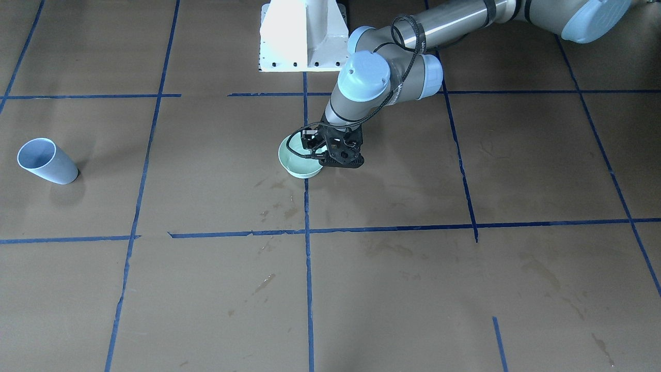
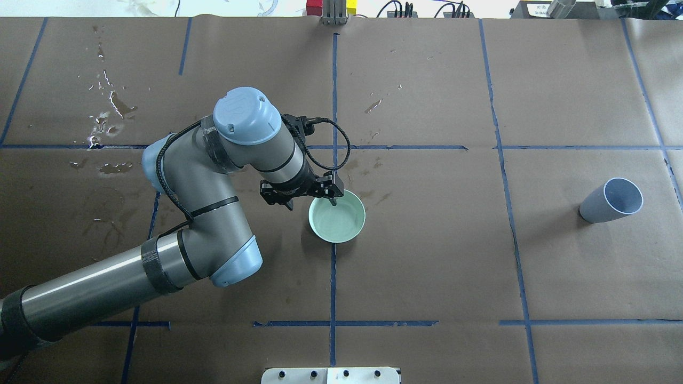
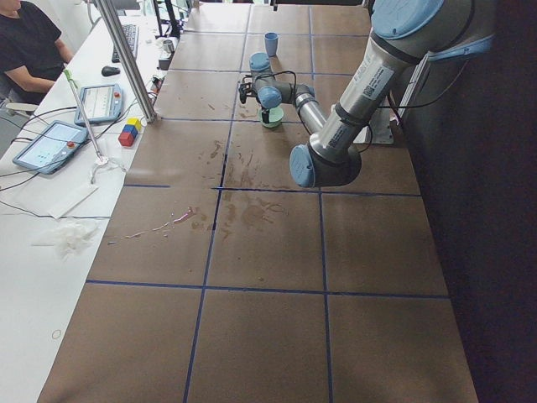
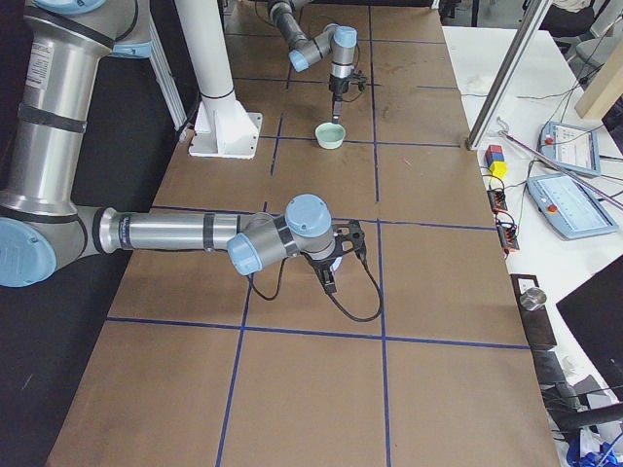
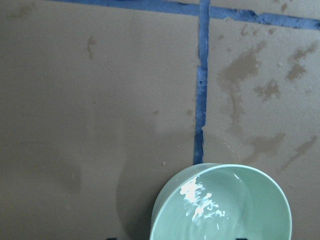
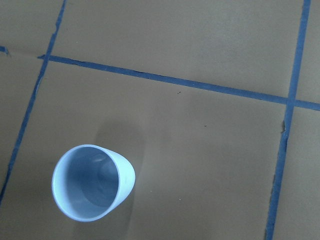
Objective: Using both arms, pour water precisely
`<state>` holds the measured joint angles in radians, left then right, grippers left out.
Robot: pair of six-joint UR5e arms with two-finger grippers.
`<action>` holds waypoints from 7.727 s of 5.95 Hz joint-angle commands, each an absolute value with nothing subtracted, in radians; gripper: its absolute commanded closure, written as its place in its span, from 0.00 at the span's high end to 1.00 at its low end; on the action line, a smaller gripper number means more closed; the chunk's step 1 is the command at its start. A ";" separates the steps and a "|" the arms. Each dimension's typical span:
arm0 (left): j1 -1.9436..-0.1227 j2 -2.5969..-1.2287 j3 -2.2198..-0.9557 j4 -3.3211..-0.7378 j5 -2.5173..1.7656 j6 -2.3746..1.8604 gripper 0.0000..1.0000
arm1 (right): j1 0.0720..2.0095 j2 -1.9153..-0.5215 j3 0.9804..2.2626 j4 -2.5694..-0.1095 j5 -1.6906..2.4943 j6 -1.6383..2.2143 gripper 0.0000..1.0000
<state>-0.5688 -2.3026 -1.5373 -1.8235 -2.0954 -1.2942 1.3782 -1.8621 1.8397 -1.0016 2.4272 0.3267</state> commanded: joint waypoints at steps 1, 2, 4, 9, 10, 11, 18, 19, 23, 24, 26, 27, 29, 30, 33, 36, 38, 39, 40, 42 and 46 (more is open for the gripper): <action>-0.583 -2.225 -1.638 -1.821 -2.095 -1.302 0.98 | 1.301 -1.901 1.859 -0.835 2.389 0.507 1.00; -0.597 -2.212 -1.678 -1.818 -2.097 -1.304 0.99 | 1.204 -1.923 1.879 -0.740 2.290 0.626 1.00; -0.615 -2.151 -1.736 -1.818 -2.095 -1.302 0.99 | 1.012 -2.015 1.939 -0.608 2.061 0.738 1.00; -0.647 -2.103 -1.792 -1.818 -2.091 -1.308 0.99 | 0.656 -2.077 1.940 -0.457 1.568 0.938 0.99; -0.652 -2.097 -1.798 -1.818 -2.091 -1.308 0.99 | 0.593 -2.083 1.940 -0.457 1.480 0.948 0.99; -0.655 -2.095 -1.799 -1.818 -2.091 -1.308 0.99 | 0.585 -2.098 1.939 -0.451 1.444 0.951 0.99; -0.670 -2.062 -1.836 -1.816 -2.086 -1.310 0.99 | 0.312 -2.111 1.876 -0.448 0.987 1.185 1.00; -0.670 -2.060 -1.839 -1.816 -2.086 -1.310 0.99 | 0.281 -2.109 1.876 -0.448 0.907 1.212 1.00; -0.676 -2.060 -1.844 -1.816 -2.086 -1.310 0.99 | 0.164 -2.095 1.797 -0.448 0.651 1.376 1.00; -0.676 -2.059 -1.844 -1.816 -2.086 -1.310 0.99 | 0.161 -2.095 1.790 -0.446 0.637 1.384 1.00; -0.678 -2.040 -1.864 -1.816 -2.088 -1.310 0.99 | 0.160 -2.045 1.747 -0.446 0.600 1.384 1.00; -0.678 -2.037 -1.868 -1.816 -2.088 -1.310 0.99 | 0.160 -2.045 1.741 -0.446 0.598 1.382 1.00; -0.678 -2.037 -1.868 -1.816 -2.088 -1.310 0.99 | 0.158 -2.007 1.712 -0.446 0.586 1.373 1.00; -0.680 -2.037 -1.868 -1.816 -2.086 -1.310 0.99 | 0.160 -1.999 1.707 -0.446 0.586 1.368 1.00; -0.683 -2.037 -1.870 -1.816 -2.088 -1.310 0.99 | 0.161 -1.988 1.681 -0.437 0.588 1.335 1.00; -0.684 -2.037 -1.878 -1.815 -2.089 -1.310 0.99 | 0.163 -1.951 1.641 -0.356 0.589 1.253 1.00; -0.690 -2.023 -1.897 -1.798 -2.091 -1.310 0.99 | 0.167 -1.954 1.640 -0.354 0.591 1.240 1.00; -0.690 -2.022 -1.898 -1.798 -2.091 -1.310 0.99 | 0.175 -1.956 1.640 -0.354 0.591 1.238 1.00; -0.690 -2.017 -1.899 -1.798 -2.091 -1.310 0.99 | 0.192 -1.957 1.637 -0.354 0.594 1.229 1.00; -0.690 -2.017 -1.899 -1.799 -2.091 -1.310 0.99 | 0.210 -1.951 1.637 -0.353 0.598 1.210 1.00; -0.690 -2.016 -1.901 -1.798 -2.089 -1.310 0.99 | 0.242 -1.939 1.635 -0.356 0.621 1.187 1.00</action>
